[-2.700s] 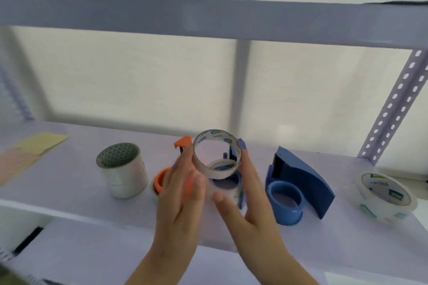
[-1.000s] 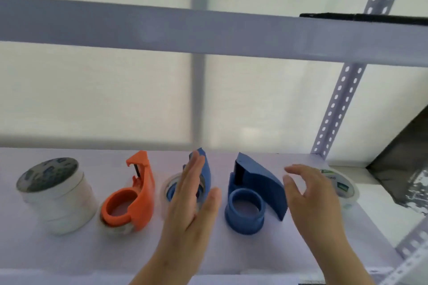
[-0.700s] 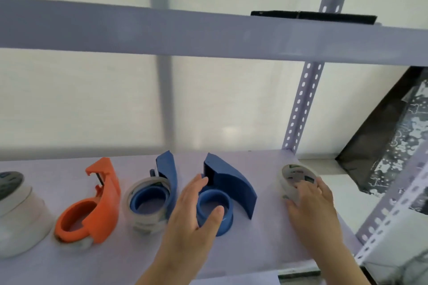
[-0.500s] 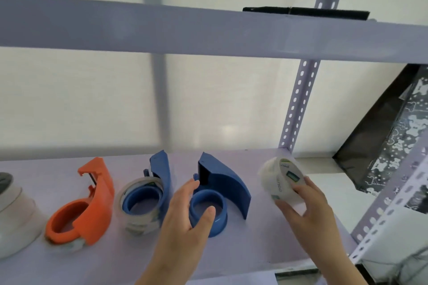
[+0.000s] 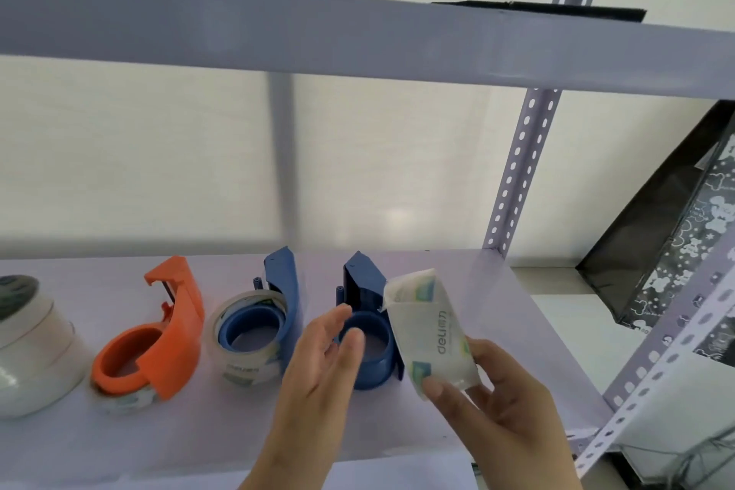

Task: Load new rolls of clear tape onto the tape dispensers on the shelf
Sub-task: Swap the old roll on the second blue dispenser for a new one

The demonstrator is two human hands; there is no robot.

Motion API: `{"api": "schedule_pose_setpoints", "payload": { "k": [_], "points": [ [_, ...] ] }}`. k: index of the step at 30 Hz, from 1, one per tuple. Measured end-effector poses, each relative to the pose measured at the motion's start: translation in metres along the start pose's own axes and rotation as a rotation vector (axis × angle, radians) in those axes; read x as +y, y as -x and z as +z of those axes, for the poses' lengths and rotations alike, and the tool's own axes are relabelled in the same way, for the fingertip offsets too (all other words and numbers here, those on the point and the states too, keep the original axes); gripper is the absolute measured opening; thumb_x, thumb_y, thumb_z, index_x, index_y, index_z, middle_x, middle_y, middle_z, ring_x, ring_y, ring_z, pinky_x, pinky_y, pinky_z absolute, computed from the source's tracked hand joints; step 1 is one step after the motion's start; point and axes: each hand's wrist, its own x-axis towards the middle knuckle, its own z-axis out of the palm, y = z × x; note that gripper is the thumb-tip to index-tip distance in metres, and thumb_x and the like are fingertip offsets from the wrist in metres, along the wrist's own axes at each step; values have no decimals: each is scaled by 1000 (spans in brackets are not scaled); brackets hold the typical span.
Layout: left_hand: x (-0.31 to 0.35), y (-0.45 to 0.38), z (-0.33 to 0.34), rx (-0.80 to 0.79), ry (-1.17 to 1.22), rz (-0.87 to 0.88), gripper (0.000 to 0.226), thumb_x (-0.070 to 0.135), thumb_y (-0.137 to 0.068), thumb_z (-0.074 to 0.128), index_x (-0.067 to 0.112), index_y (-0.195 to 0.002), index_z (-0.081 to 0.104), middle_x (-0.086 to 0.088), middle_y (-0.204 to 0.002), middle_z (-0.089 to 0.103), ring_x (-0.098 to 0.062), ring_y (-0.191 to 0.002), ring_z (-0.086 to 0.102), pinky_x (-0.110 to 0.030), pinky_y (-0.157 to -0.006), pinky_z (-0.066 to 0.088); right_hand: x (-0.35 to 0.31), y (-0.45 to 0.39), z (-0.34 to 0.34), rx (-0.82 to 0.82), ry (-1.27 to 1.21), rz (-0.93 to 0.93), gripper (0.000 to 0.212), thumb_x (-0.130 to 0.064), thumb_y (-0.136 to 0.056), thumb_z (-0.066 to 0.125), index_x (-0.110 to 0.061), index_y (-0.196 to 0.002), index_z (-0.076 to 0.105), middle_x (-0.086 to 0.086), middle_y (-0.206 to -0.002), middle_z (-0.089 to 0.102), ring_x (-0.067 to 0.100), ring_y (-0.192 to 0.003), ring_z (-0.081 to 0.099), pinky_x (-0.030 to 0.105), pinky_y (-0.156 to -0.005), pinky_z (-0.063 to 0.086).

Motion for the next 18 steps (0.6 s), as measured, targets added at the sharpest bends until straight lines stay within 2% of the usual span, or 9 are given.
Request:
{"api": "schedule_pose_setpoints", "payload": {
  "k": [2, 3, 5, 7, 9, 11, 13, 16, 18],
  "points": [
    [-4, -2, -2, 35, -65, -46, 36, 50, -82, 55, 36, -116, 53, 15, -128, 53, 4, -119, 48, -19, -96, 37, -9, 2, 2, 38, -8, 25, 30, -43, -55, 85, -30, -79, 72, 0, -86, 77, 15, -77, 73, 7, -61, 48],
    [-7, -3, -3, 25, -150, -60, 33, 40, -87, 56, 33, -119, 50, 13, -129, 50, -1, -120, 46, -23, -101, 36, -14, 3, 3, 59, -23, 26, 29, -39, -51, 81, -30, -77, 72, -2, -80, 77, 13, -70, 72, 6, -57, 47],
    [-15, -5, -3, -10, -327, -72, 43, 30, -88, 57, 33, -128, 43, 12, -131, 44, -5, -122, 40, -29, -108, 34, -21, 7, 4, 83, -25, 20, 28, -37, -47, 75, -31, -74, 71, -5, -75, 76, 10, -61, 70, 6, -53, 47],
    [-20, -9, 0, -22, -422, -81, 46, 34, -85, 58, 34, -129, 44, 12, -131, 46, -10, -123, 42, -35, -110, 37, -22, 9, 8, 55, 74, 3, 22, -37, -56, 78, -31, -75, 68, -7, -76, 74, 8, -63, 69, 10, -52, 49],
    [-17, -11, 2, 2, -456, -84, 38, 35, -83, 60, 34, -119, 51, 8, -122, 58, -14, -115, 53, -39, -100, 47, -18, 8, 13, -16, 232, -38, 23, -33, -63, 82, -33, -79, 66, -12, -82, 71, 9, -73, 67, 16, -60, 54],
    [-13, -11, 2, 12, -435, -60, 28, 22, -80, 63, 27, -108, 57, 3, -104, 67, -18, -97, 63, -41, -86, 55, -12, 6, 22, -73, 376, -72, 21, -48, -60, 76, -37, -73, 63, -24, -89, 65, 6, -81, 62, 16, -62, 51],
    [-9, -9, 2, -6, -424, -43, 28, 8, -80, 60, 18, -106, 58, -3, -98, 70, -23, -93, 66, -44, -83, 56, -6, 2, 29, -89, 541, -128, 23, -62, -59, 62, -44, -65, 51, -30, -85, 58, 2, -81, 56, 12, -58, 44],
    [-9, -8, 3, -16, -475, -30, 22, 22, -78, 60, 30, -99, 60, 2, -95, 68, -16, -88, 64, -38, -80, 57, -1, -3, 36, -86, 704, -175, 28, -55, -71, 67, -41, -73, 44, -31, -78, 46, 8, -73, 51, 15, -57, 38],
    [-8, -6, 4, -21, -474, -27, 17, 30, -80, 60, 41, -92, 54, 7, -99, 58, -1, -86, 55, -24, -78, 51, 1, -8, 36, -81, 774, -169, 26, -52, -77, 66, -38, -81, 44, -27, -81, 44, 8, -73, 49, 15, -57, 36]
  ]
}}
